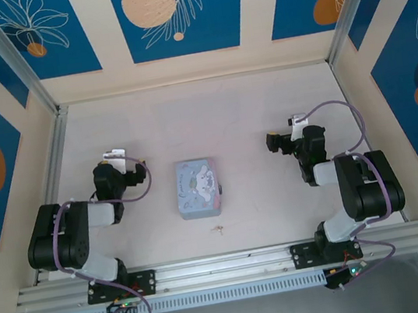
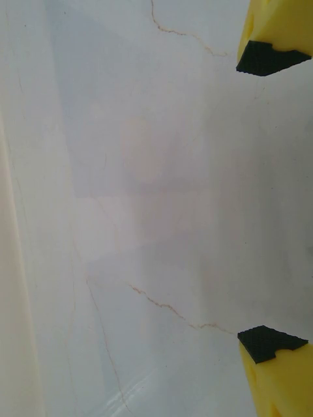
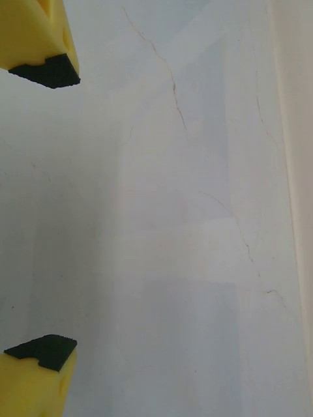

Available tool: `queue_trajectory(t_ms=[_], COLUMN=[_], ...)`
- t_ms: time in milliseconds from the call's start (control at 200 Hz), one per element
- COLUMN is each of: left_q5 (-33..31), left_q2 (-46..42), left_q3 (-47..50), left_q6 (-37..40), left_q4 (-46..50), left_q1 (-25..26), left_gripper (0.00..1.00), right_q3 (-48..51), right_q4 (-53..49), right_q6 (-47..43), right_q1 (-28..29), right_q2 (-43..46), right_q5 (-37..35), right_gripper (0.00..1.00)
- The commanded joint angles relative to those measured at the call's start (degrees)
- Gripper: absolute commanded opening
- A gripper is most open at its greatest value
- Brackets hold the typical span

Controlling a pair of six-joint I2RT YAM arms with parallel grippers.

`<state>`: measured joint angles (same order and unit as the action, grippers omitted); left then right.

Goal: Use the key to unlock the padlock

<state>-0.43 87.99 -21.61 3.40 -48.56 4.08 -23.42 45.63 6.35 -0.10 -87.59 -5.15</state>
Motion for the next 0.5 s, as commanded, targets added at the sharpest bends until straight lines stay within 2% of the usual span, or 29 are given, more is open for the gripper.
queue_trajectory(t_ms=[0, 495], left_q5=[0.64, 1.31], left_q2=[-0.01, 0.52], left_q3=[-1.03, -2.39], left_q6=[0.13, -0.79], left_q4=[0.35, 2.36], left_q1=[-0.21, -1.18], left_gripper=[1.00, 1.00], right_q3=[-0.01, -0.40], right_q4=[1.43, 0.70], right_q6=[-0.47, -0.04], right_q1=[0.35, -0.31], right_q2=[0.32, 0.23], right_q5=[-1.16, 0.40], right_gripper=[0.99, 0.99])
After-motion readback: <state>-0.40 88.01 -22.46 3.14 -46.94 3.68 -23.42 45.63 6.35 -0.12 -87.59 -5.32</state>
